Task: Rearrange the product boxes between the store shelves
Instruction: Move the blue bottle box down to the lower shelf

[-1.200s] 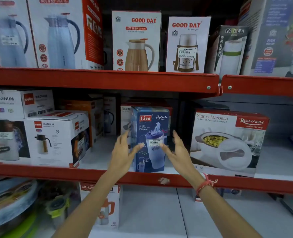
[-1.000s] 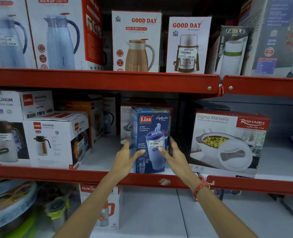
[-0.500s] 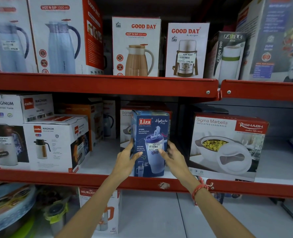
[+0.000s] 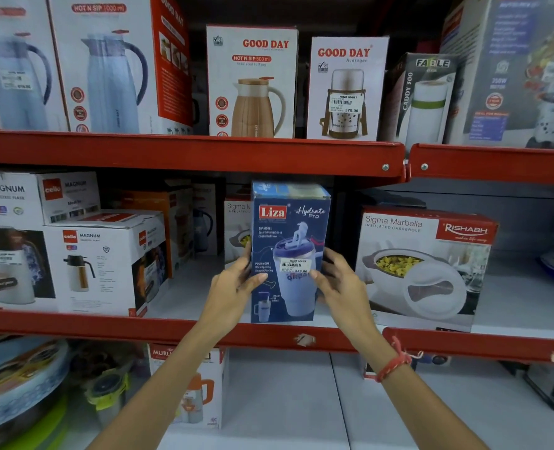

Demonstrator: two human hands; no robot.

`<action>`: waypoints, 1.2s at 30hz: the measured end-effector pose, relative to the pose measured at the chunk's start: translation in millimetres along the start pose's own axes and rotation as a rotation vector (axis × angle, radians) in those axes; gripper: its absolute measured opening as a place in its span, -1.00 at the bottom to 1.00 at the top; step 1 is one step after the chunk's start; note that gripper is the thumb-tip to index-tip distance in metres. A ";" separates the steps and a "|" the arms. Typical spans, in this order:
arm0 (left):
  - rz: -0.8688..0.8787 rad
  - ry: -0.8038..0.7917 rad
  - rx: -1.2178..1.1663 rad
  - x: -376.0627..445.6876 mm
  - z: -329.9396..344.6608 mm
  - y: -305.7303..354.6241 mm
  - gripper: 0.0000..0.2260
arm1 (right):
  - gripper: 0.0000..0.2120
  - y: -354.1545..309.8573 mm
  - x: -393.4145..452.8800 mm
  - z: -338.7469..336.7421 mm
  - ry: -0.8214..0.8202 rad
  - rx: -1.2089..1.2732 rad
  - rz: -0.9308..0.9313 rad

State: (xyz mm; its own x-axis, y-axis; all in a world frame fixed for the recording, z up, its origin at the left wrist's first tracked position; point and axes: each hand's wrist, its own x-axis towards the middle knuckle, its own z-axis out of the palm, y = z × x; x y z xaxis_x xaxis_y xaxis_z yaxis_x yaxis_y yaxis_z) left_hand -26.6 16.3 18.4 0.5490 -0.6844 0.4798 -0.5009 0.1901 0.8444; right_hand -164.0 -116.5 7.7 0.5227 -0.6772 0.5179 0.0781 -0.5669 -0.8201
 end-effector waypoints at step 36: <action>-0.380 -0.150 -0.100 -162.2 103.4 -61.2 -0.48 | -0.62 96.3 -202.2 -87.8 -0.005 0.001 0.302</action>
State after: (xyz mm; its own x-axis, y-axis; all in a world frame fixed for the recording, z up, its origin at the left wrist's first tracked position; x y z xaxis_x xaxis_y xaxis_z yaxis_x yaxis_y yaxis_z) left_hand -154.2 42.9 -135.7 0.5752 -0.8124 0.0956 -0.2097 -0.0335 0.9772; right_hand -336.7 -75.3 -154.6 0.5269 -0.8125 0.2495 -0.0807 -0.3400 -0.9370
